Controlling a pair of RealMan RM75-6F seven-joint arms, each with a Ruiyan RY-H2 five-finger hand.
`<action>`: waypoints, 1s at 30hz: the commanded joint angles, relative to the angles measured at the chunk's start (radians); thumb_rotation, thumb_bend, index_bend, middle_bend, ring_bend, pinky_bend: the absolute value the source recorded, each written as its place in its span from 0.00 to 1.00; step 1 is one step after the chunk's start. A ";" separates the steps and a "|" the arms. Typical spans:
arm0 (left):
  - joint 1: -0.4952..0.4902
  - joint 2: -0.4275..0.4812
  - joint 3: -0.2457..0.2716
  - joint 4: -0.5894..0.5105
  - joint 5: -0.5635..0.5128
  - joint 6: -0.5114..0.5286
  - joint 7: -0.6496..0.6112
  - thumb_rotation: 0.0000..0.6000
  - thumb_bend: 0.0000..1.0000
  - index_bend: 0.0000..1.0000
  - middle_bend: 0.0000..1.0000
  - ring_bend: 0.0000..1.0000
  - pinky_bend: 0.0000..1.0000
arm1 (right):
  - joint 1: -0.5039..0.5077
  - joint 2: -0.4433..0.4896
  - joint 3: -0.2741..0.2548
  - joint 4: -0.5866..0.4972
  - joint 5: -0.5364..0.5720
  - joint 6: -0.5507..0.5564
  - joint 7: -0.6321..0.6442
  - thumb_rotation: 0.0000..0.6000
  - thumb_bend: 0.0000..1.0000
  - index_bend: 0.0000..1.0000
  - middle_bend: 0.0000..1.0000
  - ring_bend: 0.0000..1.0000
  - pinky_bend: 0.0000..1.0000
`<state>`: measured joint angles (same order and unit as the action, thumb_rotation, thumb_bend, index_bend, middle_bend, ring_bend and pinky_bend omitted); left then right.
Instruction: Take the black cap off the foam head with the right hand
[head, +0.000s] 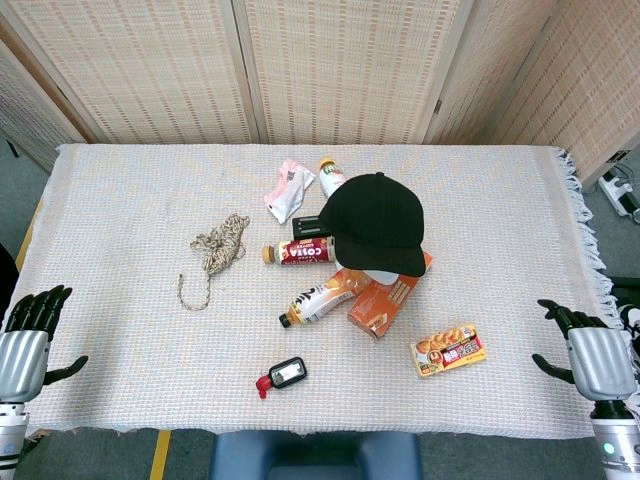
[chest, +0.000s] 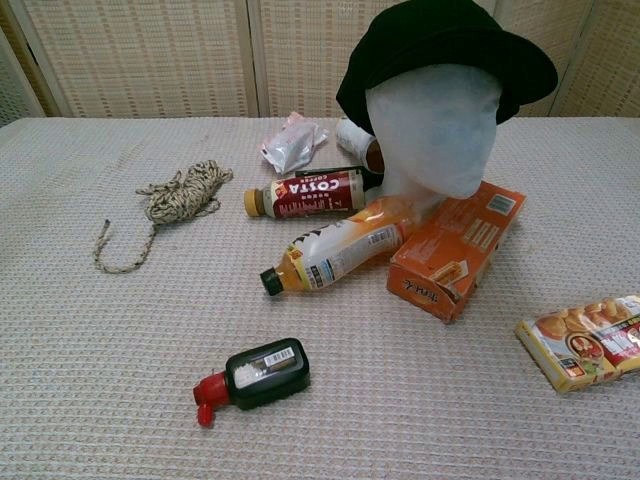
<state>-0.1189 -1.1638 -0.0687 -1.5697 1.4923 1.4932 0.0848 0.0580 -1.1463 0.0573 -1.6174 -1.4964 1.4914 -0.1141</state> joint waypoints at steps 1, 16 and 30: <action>-0.002 0.001 0.003 -0.002 -0.002 -0.007 0.003 1.00 0.09 0.05 0.11 0.11 0.13 | 0.002 -0.002 -0.001 0.001 0.001 -0.004 0.001 1.00 0.07 0.23 0.38 0.41 0.46; -0.002 0.007 0.006 -0.007 0.002 -0.005 -0.007 1.00 0.09 0.05 0.11 0.11 0.13 | -0.004 0.002 -0.008 -0.006 -0.016 0.006 0.018 1.00 0.07 0.23 0.40 0.49 0.61; -0.008 0.004 0.006 -0.009 0.007 -0.010 -0.009 1.00 0.09 0.05 0.11 0.11 0.13 | 0.094 -0.035 0.040 -0.027 -0.081 -0.041 0.040 1.00 0.07 0.24 0.40 0.80 0.91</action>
<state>-0.1273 -1.1600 -0.0622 -1.5791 1.4996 1.4834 0.0760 0.1364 -1.1721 0.0859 -1.6388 -1.5707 1.4627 -0.0802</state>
